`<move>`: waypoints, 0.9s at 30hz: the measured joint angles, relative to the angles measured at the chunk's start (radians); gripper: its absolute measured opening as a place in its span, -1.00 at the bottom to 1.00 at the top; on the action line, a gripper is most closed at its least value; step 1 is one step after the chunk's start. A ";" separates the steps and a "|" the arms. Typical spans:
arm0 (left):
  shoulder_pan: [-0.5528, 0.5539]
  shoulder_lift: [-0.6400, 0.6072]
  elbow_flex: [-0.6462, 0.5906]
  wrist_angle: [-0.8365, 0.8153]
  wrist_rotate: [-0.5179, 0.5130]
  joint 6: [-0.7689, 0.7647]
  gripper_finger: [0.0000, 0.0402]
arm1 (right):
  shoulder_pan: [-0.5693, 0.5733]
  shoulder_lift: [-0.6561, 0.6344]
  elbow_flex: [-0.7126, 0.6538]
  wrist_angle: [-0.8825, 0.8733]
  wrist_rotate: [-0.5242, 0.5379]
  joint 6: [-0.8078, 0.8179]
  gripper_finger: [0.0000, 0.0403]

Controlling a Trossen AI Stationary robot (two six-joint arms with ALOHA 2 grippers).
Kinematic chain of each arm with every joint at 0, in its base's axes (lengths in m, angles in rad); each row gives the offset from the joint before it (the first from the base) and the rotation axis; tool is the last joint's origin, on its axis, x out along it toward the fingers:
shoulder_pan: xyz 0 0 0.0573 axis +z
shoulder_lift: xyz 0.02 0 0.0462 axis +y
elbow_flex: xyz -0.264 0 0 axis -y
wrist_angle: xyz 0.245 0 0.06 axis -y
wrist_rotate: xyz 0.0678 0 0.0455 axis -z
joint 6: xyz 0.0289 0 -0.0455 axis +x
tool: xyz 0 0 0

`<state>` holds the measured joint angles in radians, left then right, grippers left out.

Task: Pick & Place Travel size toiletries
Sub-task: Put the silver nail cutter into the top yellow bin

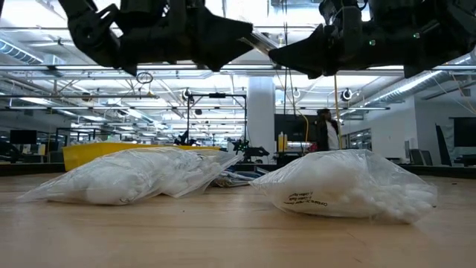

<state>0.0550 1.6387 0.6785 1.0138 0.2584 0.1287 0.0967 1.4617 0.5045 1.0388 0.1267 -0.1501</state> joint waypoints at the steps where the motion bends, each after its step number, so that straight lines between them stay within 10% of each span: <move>1: -0.005 0.012 0.013 0.000 0.009 0.000 0.30 | 0.000 0.000 0.000 -0.003 0.000 0.000 -0.82; 15: -0.019 0.035 0.038 -0.017 0.002 0.050 0.03 | 0.000 0.000 0.000 -0.012 -0.001 0.000 -0.82; 27: -0.019 0.035 0.038 -0.016 -0.072 0.083 -0.71 | 0.000 0.000 0.000 -0.012 -0.001 0.000 -0.82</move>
<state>0.0360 1.6737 0.7166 0.9981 0.1866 0.2115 0.0969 1.4618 0.5049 1.0270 0.1262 -0.1497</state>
